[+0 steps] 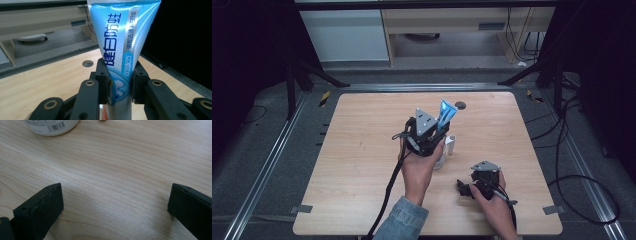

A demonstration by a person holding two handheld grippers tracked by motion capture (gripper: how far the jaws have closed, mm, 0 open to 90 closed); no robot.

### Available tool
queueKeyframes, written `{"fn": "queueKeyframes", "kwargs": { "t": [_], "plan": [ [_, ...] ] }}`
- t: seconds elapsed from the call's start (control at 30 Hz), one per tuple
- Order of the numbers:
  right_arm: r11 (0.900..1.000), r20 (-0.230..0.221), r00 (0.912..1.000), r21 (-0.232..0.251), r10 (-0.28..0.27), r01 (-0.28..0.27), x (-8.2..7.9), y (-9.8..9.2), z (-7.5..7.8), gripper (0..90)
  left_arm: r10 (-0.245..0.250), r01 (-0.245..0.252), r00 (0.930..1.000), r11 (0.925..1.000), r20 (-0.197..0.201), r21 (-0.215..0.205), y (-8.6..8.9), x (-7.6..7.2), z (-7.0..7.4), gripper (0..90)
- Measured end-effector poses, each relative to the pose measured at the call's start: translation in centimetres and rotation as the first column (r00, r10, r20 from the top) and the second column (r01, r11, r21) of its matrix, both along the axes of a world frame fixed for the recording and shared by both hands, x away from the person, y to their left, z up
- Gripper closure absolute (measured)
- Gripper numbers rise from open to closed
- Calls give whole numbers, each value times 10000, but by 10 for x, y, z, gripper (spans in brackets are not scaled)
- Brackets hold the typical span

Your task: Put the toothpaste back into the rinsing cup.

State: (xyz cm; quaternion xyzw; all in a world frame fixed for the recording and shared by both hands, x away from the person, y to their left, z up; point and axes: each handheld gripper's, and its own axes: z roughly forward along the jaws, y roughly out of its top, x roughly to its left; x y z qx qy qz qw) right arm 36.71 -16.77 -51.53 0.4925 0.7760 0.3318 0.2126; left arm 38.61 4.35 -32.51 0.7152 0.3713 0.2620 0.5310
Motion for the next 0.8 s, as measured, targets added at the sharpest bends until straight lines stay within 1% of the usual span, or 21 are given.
{"fn": "queueKeyframes", "kwargs": {
  "t": [0.07, 0.13, 0.23, 0.37, 0.53, 0.6, 0.8],
  "plan": [
    [10000, -26, 10000, 21, -6, 6, 0, 0, 0, 4, -95, 96, 9999, 9999, 65, -133, 2, 5, -1, 722],
    [10000, -20, 10000, 24, 1, -1, 0, 0, 0, 4, -77, 80, 9999, 9995, 94, -313, 5, 10, -3, 722],
    [10000, -11, 10000, 18, 2, -2, 0, 0, 0, 4, 66, -57, 9995, 9996, 324, -272, 7, 15, -5, 722],
    [10000, -25, 10000, 31, -2, 2, 0, 0, 0, 4, 121, -104, 9992, 9989, 390, -447, 8, 20, -6, 722],
    [10000, -21, 10000, 26, 0, 0, 0, 0, 0, 4, 232, -203, 9978, 9986, 614, -484, 7, 25, -9, 723],
    [10000, -18, 10000, 20, 3, -3, 0, 0, 0, 4, 365, -326, 9962, 9982, 788, -512, 8, 26, -10, 723],
    [10000, 3, 10000, 2, 6, -6, 0, 0, 0, 5, 381, -316, 9937, 9976, 1057, -623, 10, 29, -10, 723]
  ]
}}
